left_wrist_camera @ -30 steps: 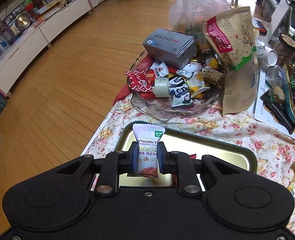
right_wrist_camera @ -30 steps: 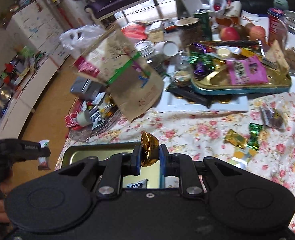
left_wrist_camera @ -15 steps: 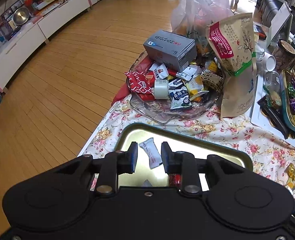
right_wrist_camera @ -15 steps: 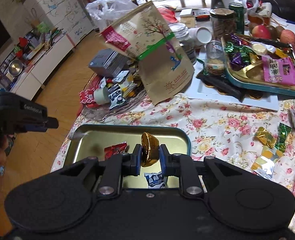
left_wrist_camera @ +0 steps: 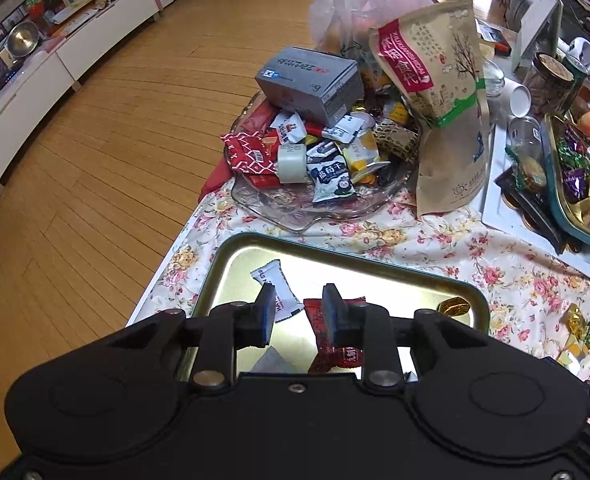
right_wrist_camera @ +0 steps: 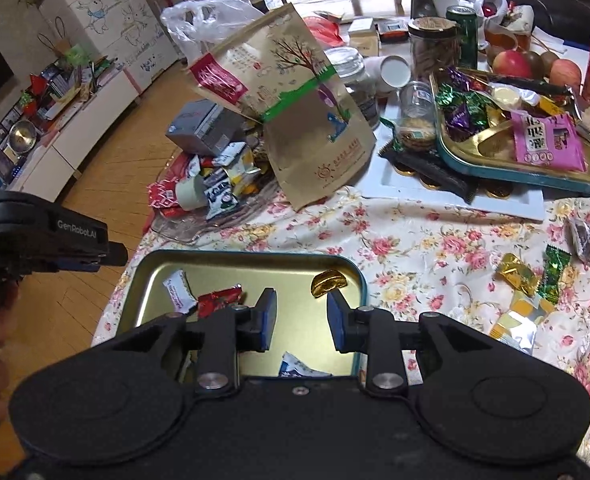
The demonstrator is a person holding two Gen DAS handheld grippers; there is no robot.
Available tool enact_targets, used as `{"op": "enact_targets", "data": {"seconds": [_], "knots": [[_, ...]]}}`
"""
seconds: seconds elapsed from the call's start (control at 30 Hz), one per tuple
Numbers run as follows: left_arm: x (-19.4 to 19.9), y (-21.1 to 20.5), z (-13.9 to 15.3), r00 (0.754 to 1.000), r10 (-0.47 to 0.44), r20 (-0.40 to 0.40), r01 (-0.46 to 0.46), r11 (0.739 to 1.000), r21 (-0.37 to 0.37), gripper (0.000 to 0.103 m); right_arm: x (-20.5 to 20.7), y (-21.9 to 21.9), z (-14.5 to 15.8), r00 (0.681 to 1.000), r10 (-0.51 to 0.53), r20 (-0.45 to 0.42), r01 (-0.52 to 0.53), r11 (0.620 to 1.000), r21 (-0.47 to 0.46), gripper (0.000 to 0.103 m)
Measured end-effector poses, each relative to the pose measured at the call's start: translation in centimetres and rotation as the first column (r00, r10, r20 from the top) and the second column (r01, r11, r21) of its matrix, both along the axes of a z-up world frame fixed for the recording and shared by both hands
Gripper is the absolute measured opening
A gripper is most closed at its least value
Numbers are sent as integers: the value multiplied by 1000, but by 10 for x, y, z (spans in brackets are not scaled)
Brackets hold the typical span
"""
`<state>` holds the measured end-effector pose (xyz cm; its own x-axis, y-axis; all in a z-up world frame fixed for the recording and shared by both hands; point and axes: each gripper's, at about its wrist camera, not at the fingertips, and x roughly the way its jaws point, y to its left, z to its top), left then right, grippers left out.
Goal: Organize snacks
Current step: 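Open the right gripper to drop the gold candy into the tray, then move both open grippers back over the cloth, right toward a clear brown-filled packet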
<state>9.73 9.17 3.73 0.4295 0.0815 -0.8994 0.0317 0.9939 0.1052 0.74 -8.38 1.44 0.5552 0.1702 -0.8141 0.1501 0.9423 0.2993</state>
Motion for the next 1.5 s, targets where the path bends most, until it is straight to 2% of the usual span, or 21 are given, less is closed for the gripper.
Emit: {"op": "enact_targets", "data": {"seconds": [0.23,0.5,0.77,0.93,1.17,1.5], "knots": [[-2,-12,-3,1000,-22,-9,22,1000,10,37,-2,-7,-4,1000,-10,-28,10,1000,-14,31],[-11,-42,-7,995,-97,-21,98,995,30,37,-6,-21,-10,996,-45,-71,42,998,-45,32],[-24,-82,-12,977,-194,-86,192,981,-30,37,-15,-52,-25,984,-111,-139,101,992,-77,33],[-37,-112,-11,964,-251,-89,249,968,-31,37,-25,-74,-36,974,-150,-171,135,986,-96,33],[-52,-148,-11,935,-332,-121,324,942,-81,37,-42,-115,-52,946,-236,-220,212,969,-126,33],[-64,-179,-4,915,-386,-116,374,920,-113,37,-57,-175,-76,882,-385,-274,353,922,-160,33]]}}
